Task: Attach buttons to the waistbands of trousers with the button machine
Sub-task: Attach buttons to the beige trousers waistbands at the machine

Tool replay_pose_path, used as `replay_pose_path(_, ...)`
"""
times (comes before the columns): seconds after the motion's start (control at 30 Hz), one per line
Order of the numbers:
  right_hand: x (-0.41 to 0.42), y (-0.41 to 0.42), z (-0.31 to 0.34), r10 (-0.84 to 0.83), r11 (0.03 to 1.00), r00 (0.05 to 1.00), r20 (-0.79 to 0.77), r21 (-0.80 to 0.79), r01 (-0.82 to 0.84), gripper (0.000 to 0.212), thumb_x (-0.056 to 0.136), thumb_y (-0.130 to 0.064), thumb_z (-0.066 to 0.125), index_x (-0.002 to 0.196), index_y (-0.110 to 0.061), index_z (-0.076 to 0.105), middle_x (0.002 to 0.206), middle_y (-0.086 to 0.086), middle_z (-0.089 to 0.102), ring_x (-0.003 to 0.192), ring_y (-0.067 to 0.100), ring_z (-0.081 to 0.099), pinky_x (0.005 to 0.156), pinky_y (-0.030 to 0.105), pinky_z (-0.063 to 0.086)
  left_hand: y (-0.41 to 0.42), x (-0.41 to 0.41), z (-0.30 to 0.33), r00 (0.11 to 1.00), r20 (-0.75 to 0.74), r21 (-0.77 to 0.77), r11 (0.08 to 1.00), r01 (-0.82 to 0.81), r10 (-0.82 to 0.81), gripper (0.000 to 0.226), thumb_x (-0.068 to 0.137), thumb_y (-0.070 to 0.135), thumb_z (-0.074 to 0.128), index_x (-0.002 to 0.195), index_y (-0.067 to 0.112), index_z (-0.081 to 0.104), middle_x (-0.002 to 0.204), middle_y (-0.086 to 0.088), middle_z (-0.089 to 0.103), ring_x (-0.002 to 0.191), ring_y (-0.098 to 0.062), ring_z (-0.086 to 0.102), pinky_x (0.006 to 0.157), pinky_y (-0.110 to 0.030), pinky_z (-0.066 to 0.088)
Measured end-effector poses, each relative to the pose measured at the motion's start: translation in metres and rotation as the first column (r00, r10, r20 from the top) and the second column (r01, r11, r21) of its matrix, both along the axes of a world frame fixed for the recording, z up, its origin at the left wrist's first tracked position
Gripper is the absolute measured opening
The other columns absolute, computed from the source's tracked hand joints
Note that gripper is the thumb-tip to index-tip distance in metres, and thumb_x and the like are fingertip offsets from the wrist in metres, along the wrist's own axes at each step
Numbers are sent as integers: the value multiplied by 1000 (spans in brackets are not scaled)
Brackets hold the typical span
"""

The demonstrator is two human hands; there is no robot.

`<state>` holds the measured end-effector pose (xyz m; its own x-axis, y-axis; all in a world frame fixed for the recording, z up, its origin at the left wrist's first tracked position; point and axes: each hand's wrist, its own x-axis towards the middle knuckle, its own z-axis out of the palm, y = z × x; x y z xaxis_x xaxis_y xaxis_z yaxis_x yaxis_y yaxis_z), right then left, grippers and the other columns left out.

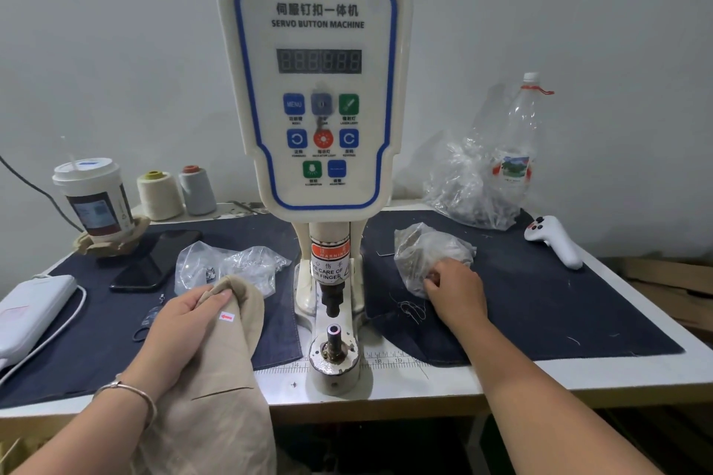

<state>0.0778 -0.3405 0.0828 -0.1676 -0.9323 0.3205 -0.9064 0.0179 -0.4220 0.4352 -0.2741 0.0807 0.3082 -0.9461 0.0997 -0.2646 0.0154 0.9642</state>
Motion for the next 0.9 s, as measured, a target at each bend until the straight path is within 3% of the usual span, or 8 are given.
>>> replay_pose_path(0.1, -1, -4, -1, 21, 999, 998, -54, 48, -18, 18, 90, -26, 59, 84, -13, 70, 101, 6, 64, 90, 28, 59, 84, 35, 39, 1, -1, 1, 1000, -6, -6, 1000, -7, 7, 22, 93, 29, 64, 75, 37, 75, 64, 17, 67, 61, 2, 58, 65, -25, 42)
replay_pose_path(0.27, -2, -3, -1, 4, 1000, 999, 45, 20, -5, 11, 88, -24, 66, 83, -15, 71, 97, 4, 67, 89, 27, 61, 87, 36, 43, 2, -3, 2, 1000, 2, -9, 1000, -11, 11, 30, 93, 29, 63, 67, 40, 72, 58, 19, 64, 51, 10, 55, 62, -25, 40)
replay_pose_path(0.63, 0, -8, -5, -26, 1000, 998, -49, 2, 27, 12, 93, -24, 56, 93, -16, 64, 104, 3, 65, 96, 26, 60, 88, 35, 38, 0, 0, -1, 1000, 6, 22, 999, -24, 24, 15, 93, 32, 64, 84, 29, 75, 68, 19, 70, 70, -1, 60, 65, -22, 42)
replay_pose_path(0.9, -2, -5, -6, -10, 1000, 1000, 16, -22, 10, 16, 83, -14, 59, 80, -16, 75, 101, 6, 64, 85, 28, 60, 85, 37, 48, -2, 0, -3, 1000, 8, 27, 999, -28, 28, 15, 93, 30, 63, 86, 26, 76, 67, 16, 69, 70, -6, 60, 65, -24, 43)
